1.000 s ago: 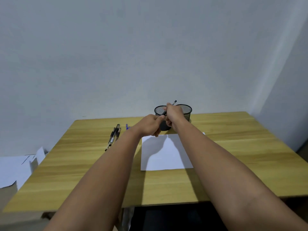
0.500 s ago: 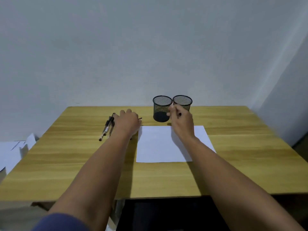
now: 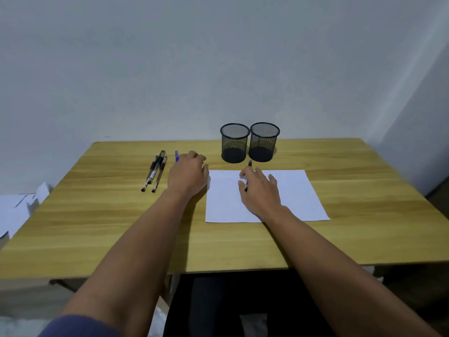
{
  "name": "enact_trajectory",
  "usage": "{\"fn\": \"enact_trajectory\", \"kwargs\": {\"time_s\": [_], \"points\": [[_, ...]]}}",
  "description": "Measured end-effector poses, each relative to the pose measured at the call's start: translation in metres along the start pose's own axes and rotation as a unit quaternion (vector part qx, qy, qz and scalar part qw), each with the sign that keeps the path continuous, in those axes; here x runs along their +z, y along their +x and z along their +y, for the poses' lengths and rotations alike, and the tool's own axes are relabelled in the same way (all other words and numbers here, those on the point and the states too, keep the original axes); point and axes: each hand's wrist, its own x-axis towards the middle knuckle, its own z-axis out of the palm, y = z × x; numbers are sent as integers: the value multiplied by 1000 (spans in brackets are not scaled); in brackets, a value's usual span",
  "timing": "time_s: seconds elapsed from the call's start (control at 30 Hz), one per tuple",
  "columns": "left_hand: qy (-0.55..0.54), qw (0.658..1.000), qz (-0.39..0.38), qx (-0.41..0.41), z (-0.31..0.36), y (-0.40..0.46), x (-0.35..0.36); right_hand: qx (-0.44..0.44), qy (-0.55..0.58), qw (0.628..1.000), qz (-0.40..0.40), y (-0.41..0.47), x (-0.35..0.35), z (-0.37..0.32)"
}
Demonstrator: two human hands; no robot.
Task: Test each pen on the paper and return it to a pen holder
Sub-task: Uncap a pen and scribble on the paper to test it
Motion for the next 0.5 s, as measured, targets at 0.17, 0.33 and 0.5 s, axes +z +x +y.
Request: {"fn": "enact_trajectory", "kwargs": {"time_s": [0.17,0.33,0.5], "points": [[-26,993,-40,110,3,-21,-5,2,-8,1000,17,-7,-12,17],[0,985,-140,97,3,-37,-4,-9,16,1000,15,-6,-11,20],[17,984,-152,95,-1,-41,-1,-29,101,991,78,-6,-22,13]]}}
